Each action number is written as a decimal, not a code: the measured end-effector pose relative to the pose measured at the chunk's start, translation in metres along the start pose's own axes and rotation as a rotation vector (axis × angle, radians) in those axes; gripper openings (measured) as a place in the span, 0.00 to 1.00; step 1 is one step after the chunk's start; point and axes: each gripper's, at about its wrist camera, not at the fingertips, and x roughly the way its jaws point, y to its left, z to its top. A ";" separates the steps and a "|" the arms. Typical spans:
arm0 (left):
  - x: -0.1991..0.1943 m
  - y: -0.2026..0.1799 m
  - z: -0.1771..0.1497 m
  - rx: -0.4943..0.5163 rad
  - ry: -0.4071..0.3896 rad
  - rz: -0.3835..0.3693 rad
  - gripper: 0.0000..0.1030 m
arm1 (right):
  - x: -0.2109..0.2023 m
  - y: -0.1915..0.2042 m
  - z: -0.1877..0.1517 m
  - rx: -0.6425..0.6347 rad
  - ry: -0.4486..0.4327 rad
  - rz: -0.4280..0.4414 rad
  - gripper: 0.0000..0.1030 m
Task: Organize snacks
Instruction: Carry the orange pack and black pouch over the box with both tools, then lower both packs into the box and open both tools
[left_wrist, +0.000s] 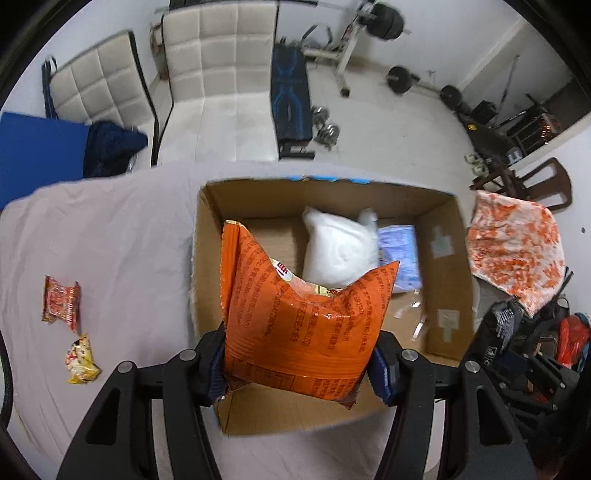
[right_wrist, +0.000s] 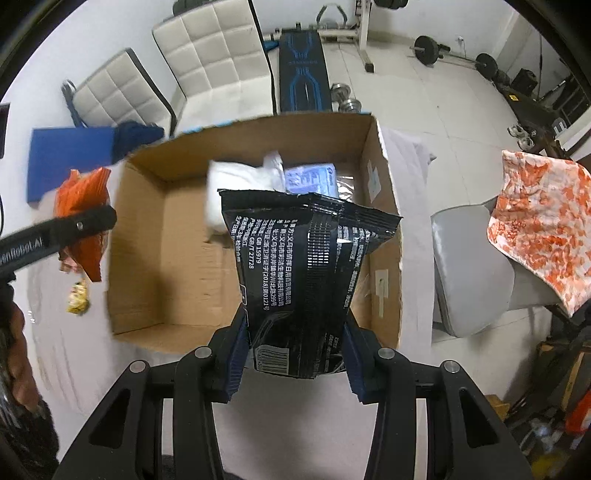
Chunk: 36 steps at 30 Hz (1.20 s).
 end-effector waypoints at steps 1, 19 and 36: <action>0.013 0.002 0.006 -0.007 0.024 0.006 0.56 | 0.010 -0.002 0.005 -0.004 0.016 -0.002 0.46; 0.108 0.003 0.062 -0.009 0.202 0.083 0.59 | 0.140 -0.009 0.035 -0.044 0.269 -0.075 0.48; 0.117 0.010 0.072 -0.071 0.203 0.120 0.91 | 0.158 0.001 0.037 -0.054 0.301 -0.093 0.60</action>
